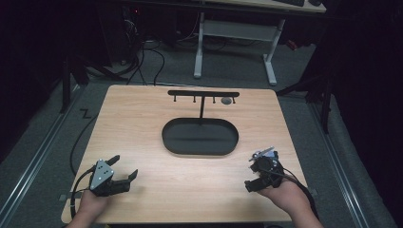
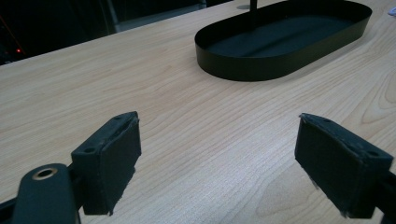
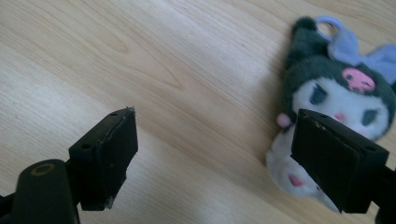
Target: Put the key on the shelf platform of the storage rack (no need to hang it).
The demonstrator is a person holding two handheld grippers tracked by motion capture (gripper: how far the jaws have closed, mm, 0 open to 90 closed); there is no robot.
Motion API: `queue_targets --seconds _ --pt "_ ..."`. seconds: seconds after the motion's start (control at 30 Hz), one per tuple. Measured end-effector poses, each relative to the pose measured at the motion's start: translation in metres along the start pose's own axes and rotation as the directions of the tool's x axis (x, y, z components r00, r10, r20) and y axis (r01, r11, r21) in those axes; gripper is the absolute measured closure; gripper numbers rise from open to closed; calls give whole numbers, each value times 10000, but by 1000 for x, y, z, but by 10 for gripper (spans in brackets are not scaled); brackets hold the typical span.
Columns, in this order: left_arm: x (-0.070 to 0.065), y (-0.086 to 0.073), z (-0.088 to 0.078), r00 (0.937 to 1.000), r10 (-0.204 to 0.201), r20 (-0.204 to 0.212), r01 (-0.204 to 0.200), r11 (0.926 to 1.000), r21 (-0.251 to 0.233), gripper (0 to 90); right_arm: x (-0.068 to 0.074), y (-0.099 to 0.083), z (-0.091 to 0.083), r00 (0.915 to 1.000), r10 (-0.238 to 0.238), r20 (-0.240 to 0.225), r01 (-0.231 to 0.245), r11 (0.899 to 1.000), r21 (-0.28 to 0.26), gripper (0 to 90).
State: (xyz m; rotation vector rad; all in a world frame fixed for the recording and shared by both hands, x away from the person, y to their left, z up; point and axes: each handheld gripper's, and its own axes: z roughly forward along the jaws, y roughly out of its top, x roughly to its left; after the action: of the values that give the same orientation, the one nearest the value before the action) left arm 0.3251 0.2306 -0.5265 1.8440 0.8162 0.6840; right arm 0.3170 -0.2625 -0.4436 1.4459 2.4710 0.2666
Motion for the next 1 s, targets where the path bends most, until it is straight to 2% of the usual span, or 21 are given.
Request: queue_targets --seconds 0.47,0.67,0.83,1.0 --pt "0 0 0 10000 12 -9 -12 10000 32 154 -38 -20 -9 9951 926 359 -927 9957 8 151" --pt "0 0 0 10000 10 -11 -10 10000 45 154 -51 -28 -2 9862 1636 244 -1637 9865 33 151" --pt "0 0 0 10000 24 -4 -24 10000 64 154 -56 -30 6 9825 1856 158 -1859 9822 260 151" --pt "0 0 0 10000 28 -4 -28 10000 66 154 -59 -31 12 9764 2153 -152 -2151 9764 175 171"
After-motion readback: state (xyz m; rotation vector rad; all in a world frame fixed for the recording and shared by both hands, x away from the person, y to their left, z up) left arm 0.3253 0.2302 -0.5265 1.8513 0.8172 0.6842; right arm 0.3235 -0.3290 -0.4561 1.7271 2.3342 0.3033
